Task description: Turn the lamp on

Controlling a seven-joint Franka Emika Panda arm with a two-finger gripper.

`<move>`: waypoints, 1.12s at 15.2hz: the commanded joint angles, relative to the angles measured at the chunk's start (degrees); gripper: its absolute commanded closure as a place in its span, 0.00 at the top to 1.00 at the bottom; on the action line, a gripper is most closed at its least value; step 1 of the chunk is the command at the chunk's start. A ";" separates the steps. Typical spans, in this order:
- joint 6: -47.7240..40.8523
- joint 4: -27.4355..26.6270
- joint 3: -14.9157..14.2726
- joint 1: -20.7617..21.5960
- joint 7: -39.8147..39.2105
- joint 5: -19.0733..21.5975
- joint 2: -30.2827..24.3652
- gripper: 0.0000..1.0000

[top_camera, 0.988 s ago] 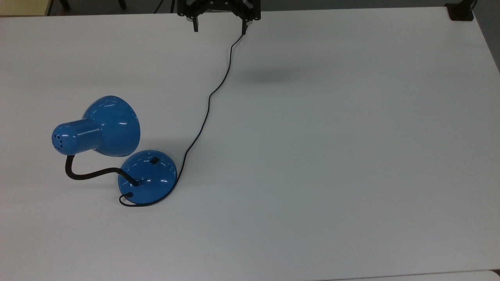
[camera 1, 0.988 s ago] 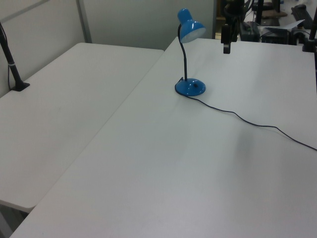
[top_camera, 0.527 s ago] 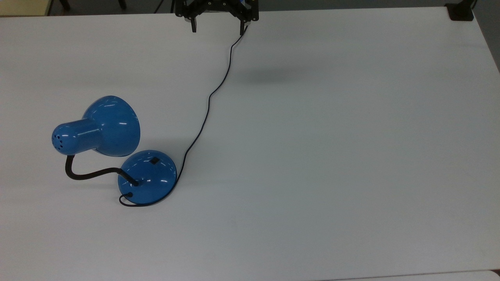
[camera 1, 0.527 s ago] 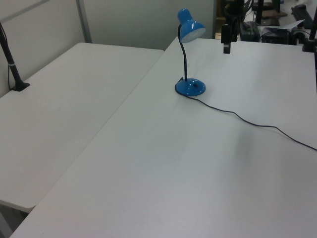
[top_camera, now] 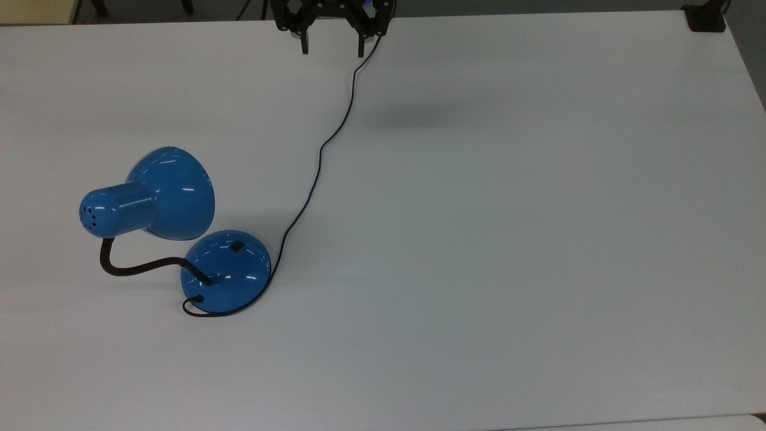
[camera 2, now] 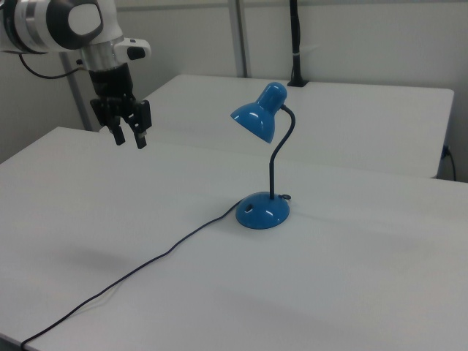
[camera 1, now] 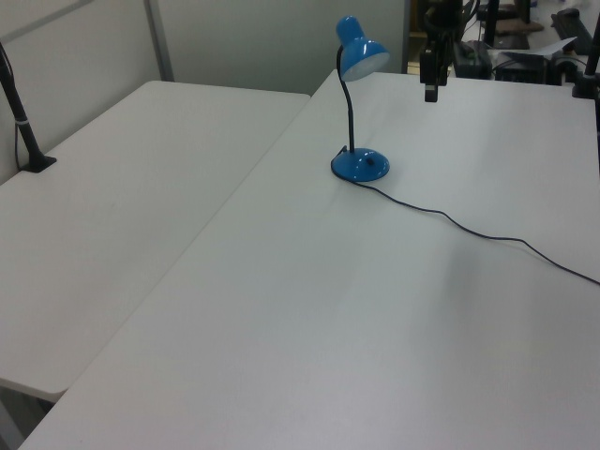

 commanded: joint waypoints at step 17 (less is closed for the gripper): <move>29.83 -17.05 -0.90 -5.17 8.00 1.11 0.05 0.00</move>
